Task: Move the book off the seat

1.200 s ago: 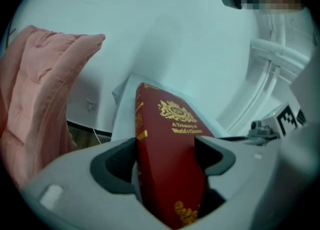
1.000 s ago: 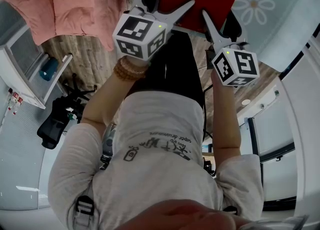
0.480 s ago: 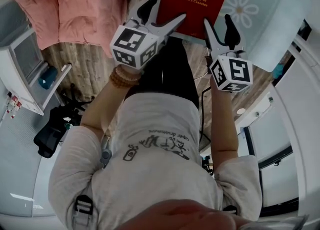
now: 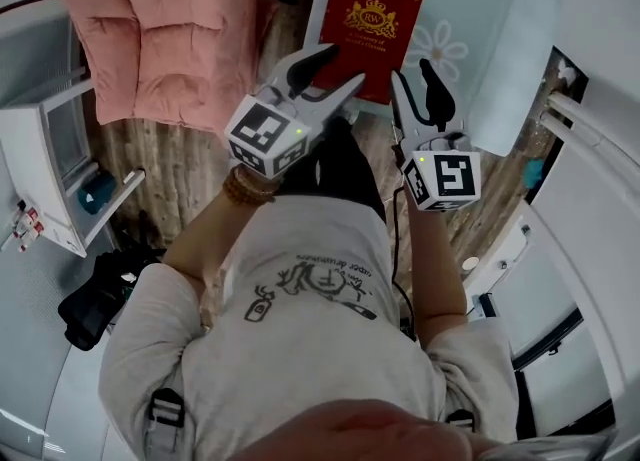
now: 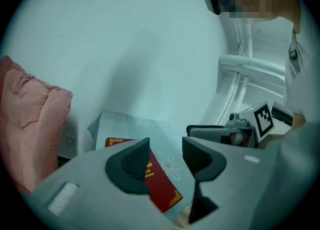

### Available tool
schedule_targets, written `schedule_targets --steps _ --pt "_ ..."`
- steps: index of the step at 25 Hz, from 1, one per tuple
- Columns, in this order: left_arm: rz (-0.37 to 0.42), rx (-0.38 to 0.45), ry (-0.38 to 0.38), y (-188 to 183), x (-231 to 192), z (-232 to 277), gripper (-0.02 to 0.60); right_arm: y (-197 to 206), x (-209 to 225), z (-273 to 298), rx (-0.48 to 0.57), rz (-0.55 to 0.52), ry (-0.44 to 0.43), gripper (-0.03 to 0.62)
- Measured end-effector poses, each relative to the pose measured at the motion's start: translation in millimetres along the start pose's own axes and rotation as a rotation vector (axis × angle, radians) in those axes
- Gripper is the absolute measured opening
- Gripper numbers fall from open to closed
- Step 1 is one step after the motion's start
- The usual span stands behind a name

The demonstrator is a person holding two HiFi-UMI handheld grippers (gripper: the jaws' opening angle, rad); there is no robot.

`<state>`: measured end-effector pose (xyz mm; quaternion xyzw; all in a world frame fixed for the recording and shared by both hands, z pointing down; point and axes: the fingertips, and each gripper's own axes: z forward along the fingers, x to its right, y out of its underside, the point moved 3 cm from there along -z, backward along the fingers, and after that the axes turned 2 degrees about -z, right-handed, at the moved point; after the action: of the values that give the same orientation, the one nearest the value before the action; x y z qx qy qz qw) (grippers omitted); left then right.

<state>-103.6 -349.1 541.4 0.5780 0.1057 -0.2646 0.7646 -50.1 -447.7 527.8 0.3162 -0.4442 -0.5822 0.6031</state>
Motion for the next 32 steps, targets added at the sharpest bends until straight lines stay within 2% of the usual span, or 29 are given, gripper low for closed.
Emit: schedule_targets --steps 9,15,21,24,32 --pt "0.106 0.129 0.100 -79 68 -42 0.128 -90 -46 -55 0.139 -0.143 -0.055 0.123" --pt "0.170 0.178 0.125 -118 99 -66 0.094 -135 -71 -81 0.221 -0.172 -0.071 0.092" --pt "0.213 0.247 0.124 -157 123 -91 0.009 -179 -97 -104 0.308 -0.190 -0.103 0.063" --pt "0.227 0.295 0.130 -172 132 -104 0.005 -193 -107 -111 0.333 -0.213 -0.115 0.057" --pt "0.259 0.344 0.131 -193 146 -122 0.003 -212 -125 -117 0.357 -0.241 -0.159 0.048"
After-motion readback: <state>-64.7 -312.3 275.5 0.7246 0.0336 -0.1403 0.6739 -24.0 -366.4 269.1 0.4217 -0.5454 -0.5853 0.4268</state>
